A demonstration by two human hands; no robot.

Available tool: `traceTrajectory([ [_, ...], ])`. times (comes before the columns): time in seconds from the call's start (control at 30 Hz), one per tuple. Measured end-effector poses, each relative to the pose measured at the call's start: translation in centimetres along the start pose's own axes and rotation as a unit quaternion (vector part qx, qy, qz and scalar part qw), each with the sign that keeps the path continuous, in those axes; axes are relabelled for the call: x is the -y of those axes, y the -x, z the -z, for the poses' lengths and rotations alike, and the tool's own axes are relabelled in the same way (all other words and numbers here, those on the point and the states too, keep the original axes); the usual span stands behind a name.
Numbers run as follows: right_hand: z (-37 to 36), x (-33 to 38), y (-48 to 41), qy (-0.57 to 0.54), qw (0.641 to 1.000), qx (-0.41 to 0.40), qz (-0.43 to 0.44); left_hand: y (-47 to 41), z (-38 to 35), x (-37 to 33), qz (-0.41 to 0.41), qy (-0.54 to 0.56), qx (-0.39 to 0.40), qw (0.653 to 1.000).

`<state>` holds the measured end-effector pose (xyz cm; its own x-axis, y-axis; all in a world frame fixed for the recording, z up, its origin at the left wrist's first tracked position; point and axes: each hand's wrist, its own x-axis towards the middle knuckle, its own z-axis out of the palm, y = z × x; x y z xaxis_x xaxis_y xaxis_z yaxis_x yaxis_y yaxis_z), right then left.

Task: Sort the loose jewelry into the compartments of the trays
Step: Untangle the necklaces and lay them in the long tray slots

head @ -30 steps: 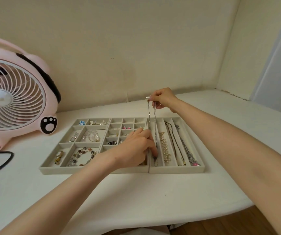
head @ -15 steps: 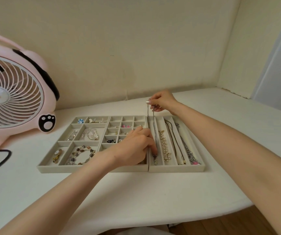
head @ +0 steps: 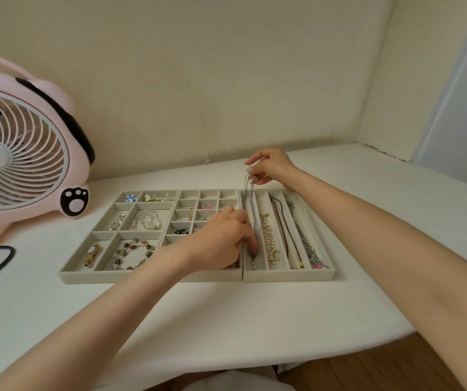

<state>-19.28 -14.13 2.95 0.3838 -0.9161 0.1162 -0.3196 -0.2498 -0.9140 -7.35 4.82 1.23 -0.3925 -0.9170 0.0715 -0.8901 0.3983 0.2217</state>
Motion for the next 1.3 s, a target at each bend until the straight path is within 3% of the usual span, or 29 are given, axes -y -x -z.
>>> traceTrajectory([
  [0.6, 0.7, 1.8, 1.4, 0.007, 0.999, 0.053, -0.006, 0.0, 0.1, -0.2, -0.008, -0.024, 0.004, 1.000],
  [1.0, 0.1, 1.5, 0.6, 0.102, 0.994, -0.010, 0.025, 0.1, 0.2, -0.3, -0.007, -0.021, 0.004, 1.000],
  [1.3, -0.9, 1.6, 0.2, 0.138, 0.990, -0.011, 0.039, 0.2, 0.2, -0.3, -0.010, -0.027, 0.006, 1.000],
])
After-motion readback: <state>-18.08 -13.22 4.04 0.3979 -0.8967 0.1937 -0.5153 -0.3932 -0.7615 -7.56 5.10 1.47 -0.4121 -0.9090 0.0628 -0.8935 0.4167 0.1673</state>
